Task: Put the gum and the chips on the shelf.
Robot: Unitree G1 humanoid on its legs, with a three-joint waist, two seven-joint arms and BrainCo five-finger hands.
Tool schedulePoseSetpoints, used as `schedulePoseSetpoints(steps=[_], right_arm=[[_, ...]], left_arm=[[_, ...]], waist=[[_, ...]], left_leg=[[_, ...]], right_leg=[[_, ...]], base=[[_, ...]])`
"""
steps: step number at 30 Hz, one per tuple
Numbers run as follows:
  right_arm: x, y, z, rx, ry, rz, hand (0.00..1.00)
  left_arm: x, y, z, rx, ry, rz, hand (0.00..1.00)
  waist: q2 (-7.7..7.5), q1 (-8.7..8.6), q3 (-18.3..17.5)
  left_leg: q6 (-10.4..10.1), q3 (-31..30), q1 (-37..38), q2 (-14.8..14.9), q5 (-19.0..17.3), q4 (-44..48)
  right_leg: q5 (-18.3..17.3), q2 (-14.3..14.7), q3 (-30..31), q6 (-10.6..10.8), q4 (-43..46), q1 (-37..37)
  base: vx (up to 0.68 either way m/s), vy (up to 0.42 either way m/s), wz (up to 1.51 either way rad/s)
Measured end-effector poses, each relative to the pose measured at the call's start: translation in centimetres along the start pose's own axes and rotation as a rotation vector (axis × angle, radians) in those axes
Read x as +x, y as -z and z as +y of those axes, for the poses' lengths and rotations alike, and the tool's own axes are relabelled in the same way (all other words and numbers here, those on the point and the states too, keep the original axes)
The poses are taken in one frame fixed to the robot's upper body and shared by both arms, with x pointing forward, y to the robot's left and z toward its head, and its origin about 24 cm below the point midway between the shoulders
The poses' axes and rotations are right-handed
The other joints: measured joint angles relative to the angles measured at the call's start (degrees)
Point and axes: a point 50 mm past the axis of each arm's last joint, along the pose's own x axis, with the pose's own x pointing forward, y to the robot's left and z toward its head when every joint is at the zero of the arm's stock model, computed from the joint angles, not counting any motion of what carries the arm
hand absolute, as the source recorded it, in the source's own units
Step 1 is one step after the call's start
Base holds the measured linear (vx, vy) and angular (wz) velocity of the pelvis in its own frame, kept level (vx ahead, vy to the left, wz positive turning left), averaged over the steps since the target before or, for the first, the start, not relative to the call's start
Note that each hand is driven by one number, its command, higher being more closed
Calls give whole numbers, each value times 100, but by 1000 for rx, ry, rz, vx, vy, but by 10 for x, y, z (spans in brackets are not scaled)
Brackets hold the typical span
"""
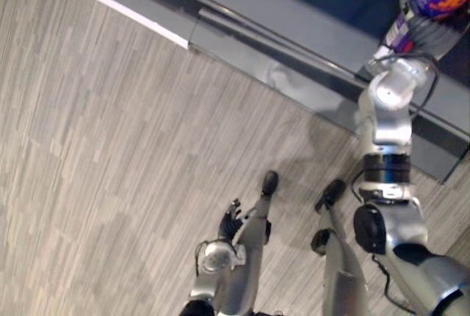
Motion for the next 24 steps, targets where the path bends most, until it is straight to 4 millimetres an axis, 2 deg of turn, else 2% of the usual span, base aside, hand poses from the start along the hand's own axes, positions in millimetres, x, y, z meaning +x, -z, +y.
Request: schedulePoseSetpoints(steps=[2,10,19,24], right_arm=[[4,-5,-1,4,16,-18,100],[9,-19,-1,13,56,-75,100],[4,-30,2,-16,55,-148,100],[0,-32,5,-40,45,-190,100]], left_arm=[[0,-3,-4,-32,5,-11,0],[2,-12,-9,-59,12,-48,0],[2,-16,-10,-65,11,-68,0],[2,-16,-10,-66,7,-69,0]], waist=[[83,51,-31],[201,114,-41],[260,258,-27],[262,272,-27]], left_leg=[[-3,17,-87,7,8,-2],[-22,111,-346,31,96,-105],[-27,206,-511,62,99,-121],[-61,209,-523,77,161,-270]], right_leg=[[-12,-7,11,-14,64,-129],[-29,-6,126,-41,203,-547],[-100,-6,219,-131,400,-857],[-129,-12,221,-166,495,-971]], base=[[4,-4,-3],[25,-6,-5],[50,-4,-4],[66,-12,2]])
